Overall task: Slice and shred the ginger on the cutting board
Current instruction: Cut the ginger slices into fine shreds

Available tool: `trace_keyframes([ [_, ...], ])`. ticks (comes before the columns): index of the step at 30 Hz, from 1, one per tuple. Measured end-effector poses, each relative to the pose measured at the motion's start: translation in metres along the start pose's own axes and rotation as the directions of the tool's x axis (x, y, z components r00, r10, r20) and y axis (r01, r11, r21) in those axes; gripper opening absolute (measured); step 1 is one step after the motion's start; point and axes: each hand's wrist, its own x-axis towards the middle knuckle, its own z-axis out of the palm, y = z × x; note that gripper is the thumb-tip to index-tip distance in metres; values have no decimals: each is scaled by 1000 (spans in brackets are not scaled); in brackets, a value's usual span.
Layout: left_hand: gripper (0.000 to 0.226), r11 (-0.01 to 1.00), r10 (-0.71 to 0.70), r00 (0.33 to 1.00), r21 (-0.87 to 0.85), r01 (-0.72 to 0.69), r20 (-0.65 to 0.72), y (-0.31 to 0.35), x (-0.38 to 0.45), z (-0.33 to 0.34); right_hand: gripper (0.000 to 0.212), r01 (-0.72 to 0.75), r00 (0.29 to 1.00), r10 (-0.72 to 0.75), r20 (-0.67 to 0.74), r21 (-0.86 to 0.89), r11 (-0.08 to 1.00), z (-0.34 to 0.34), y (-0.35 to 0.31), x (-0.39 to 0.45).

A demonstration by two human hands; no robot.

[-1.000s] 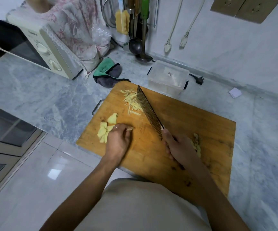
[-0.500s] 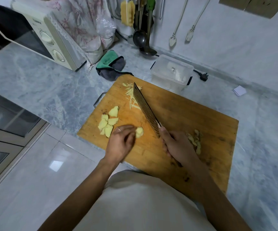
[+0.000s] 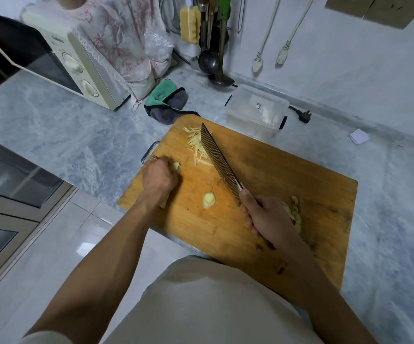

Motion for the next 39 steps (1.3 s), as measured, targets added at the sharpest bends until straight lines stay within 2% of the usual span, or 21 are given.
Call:
trace_keyframes([
  [3,9,989,14,1000,-148,-13,8,5,-2,-3,57,4,1000,-4,2,5,1000,0,0,0],
  [7,9,898,173,977,-387,-209,-125,8,-22,-2,61,1,1000,0,-11,15,1000,-2,1,-1],
  [9,11,833,128,981,-521,-187,-148,9,-34,1,62,1,1000,-1,-19,28,1000,-4,3,-1],
  [11,15,789,9,995,-610,-70,-103,7,-40,7,61,-2,1000,3,-25,33,999,-3,5,-2],
  [14,14,831,-38,997,-557,-5,-66,2,-42,12,59,-17,999,18,-28,40,999,-1,7,-4],
  [16,6,908,-10,994,-417,-38,-112,0,-40,11,58,-22,1000,23,-14,45,999,1,8,-5],
  [18,7,941,17,986,-329,-72,-167,-3,-38,9,56,-27,1000,27,4,37,999,2,8,-7],
  [24,19,782,-180,982,-614,109,-55,-7,-44,4,56,-33,999,32,18,49,998,0,10,-8],
  [27,17,725,-134,987,-669,162,94,-3,-56,8,56,-39,999,39,9,68,997,-2,14,-8],
  [29,13,735,-77,979,-653,183,189,2,-62,15,56,-46,999,47,-4,81,996,-3,17,-9],
  [32,10,803,-58,976,-571,169,208,7,-67,21,57,-46,999,48,-14,104,994,-4,22,-12],
  [34,18,945,5,993,-325,34,119,9,-73,21,58,-37,999,39,-20,97,995,-5,25,-15],
  [35,27,979,73,995,-197,-59,62,10,-76,22,59,-31,999,33,-23,93,995,-6,26,-17],
  [37,36,966,232,973,-121,-230,5,14,-79,24,60,-18,1000,20,-23,91,996,-7,27,-19],
  [39,39,932,348,935,-131,-337,71,21,-78,29,58,-14,1000,16,-22,89,996,-7,28,-21],
])
